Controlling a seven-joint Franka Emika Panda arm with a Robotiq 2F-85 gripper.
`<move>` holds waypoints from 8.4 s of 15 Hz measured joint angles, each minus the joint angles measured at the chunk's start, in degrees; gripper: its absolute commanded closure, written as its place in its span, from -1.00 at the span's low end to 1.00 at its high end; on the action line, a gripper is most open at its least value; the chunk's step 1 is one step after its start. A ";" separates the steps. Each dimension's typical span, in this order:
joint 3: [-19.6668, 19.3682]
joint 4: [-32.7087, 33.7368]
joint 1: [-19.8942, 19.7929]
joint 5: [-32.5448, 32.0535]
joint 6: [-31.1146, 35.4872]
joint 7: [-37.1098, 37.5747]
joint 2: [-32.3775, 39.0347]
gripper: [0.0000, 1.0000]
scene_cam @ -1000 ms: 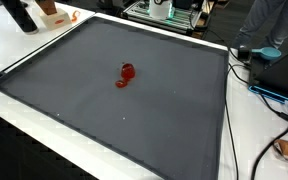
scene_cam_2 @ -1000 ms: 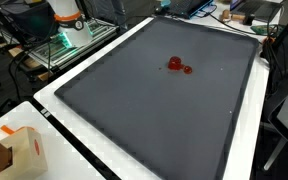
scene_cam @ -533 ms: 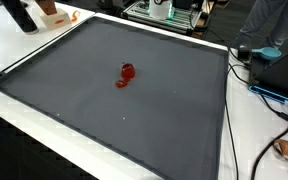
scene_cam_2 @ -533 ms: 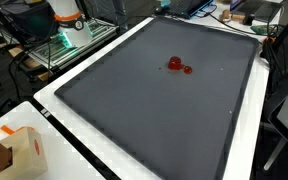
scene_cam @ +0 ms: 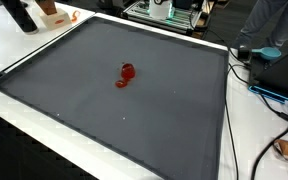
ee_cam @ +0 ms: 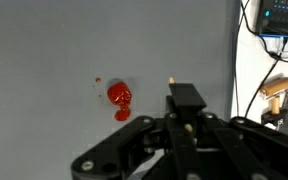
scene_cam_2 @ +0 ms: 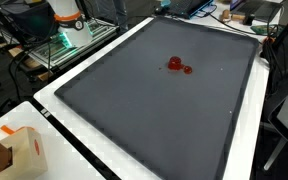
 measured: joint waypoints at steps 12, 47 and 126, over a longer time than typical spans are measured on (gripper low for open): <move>-1.41 0.12 -3.90 22.52 15.30 -21.96 16.85 0.94; 0.81 0.05 -7.54 34.28 30.57 -26.29 31.23 0.94; 2.26 26.21 16.24 -55.63 -10.36 73.16 49.74 0.94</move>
